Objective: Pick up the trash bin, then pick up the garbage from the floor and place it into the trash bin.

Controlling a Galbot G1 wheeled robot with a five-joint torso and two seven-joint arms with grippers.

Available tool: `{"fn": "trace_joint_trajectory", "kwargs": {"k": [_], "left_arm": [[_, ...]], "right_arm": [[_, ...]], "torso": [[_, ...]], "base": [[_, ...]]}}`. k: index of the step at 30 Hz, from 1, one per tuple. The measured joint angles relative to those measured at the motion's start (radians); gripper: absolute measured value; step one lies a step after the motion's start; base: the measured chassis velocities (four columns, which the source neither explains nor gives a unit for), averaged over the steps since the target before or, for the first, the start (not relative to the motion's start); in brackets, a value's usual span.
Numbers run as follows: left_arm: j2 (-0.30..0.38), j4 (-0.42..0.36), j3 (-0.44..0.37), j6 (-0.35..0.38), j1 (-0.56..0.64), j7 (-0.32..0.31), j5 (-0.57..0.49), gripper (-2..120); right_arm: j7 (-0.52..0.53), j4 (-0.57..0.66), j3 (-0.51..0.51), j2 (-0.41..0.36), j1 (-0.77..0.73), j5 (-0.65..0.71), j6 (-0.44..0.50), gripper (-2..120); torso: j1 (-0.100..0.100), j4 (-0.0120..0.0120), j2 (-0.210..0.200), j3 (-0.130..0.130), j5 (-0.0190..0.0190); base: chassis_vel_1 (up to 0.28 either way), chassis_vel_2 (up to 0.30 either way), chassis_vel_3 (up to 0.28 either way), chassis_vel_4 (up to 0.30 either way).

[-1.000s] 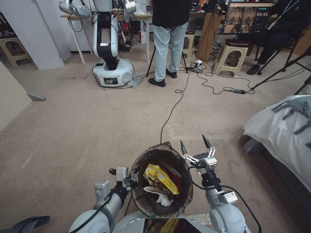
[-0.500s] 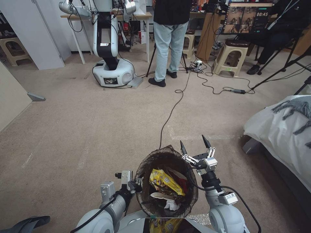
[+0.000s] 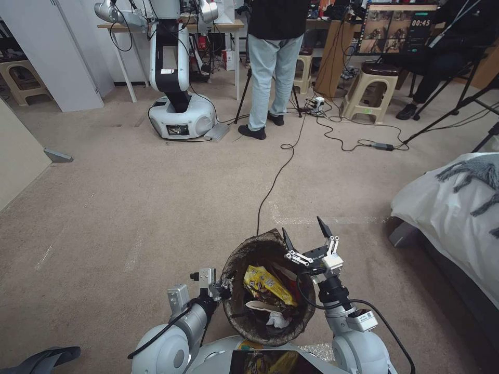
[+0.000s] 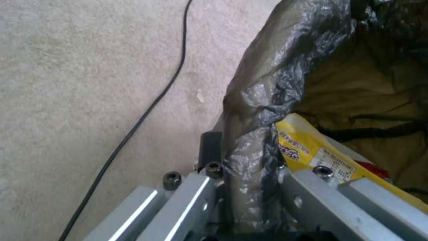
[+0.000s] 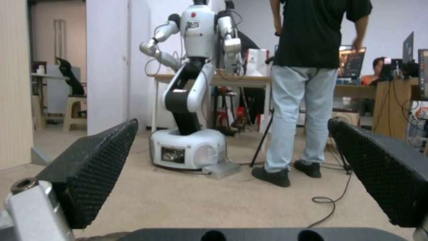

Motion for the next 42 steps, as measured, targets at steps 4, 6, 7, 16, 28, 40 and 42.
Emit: {"fn": "trace_joint_trajectory", "kwargs": {"k": [4, 6, 7, 16, 28, 40, 42], "left_arm": [[-0.010, 0.021, -0.003, -0.010, -0.018, 0.000, 0.000, 0], [-0.015, 0.044, -0.009, -0.017, -0.036, 0.000, -0.004, 0], [-0.015, 0.044, -0.009, -0.017, -0.036, 0.000, -0.004, 0], [-0.021, 0.066, -0.002, -0.018, -0.045, -0.004, -0.025, 0], [-0.029, 0.127, 0.002, -0.008, -0.081, -0.017, -0.060, 0], [-0.042, 0.188, -0.004, -0.008, -0.109, -0.019, -0.061, 1], [-0.043, 0.191, -0.003, -0.008, -0.110, -0.019, -0.061, 6]], "right_arm": [[-0.003, 0.003, 0.001, -0.006, 0.000, 0.004, 0.001, 100], [-0.007, 0.004, 0.000, -0.010, 0.000, 0.006, 0.001, 100], [-0.007, 0.004, 0.000, -0.010, 0.000, 0.006, 0.001, 100], [-0.019, 0.002, -0.003, -0.010, 0.004, 0.005, 0.001, 100], [-0.032, -0.001, -0.007, -0.003, 0.000, 0.002, 0.014, 100], [-0.043, -0.009, -0.008, -0.001, -0.002, 0.002, 0.031, 100], [-0.044, -0.010, -0.007, -0.001, -0.002, 0.003, 0.032, 100]], "torso": [[0.000, -0.0001, 0.000, 0.000, 0.0000], [0.000, 0.0000, 0.000, 0.000, 0.0000], [0.000, 0.0000, 0.000, 0.000, 0.0000], [0.000, 0.0000, 0.000, 0.000, 0.0000], [0.000, 0.0000, 0.000, 0.000, -0.0001], [0.000, -0.0001, 0.000, 0.000, 0.0000], [0.000, 0.0000, 0.000, 0.000, 0.0000]], "base": [[0.000, 0.000, 0.000, 0.000], [0.000, 0.000, 0.000, 0.000], [0.000, 0.000, 0.000, 0.000], [0.000, 0.000, 0.000, 0.000], [0.000, 0.000, 0.000, 0.000], [0.000, 0.000, 0.000, 0.000], [0.000, 0.000, 0.000, 0.000]]}}
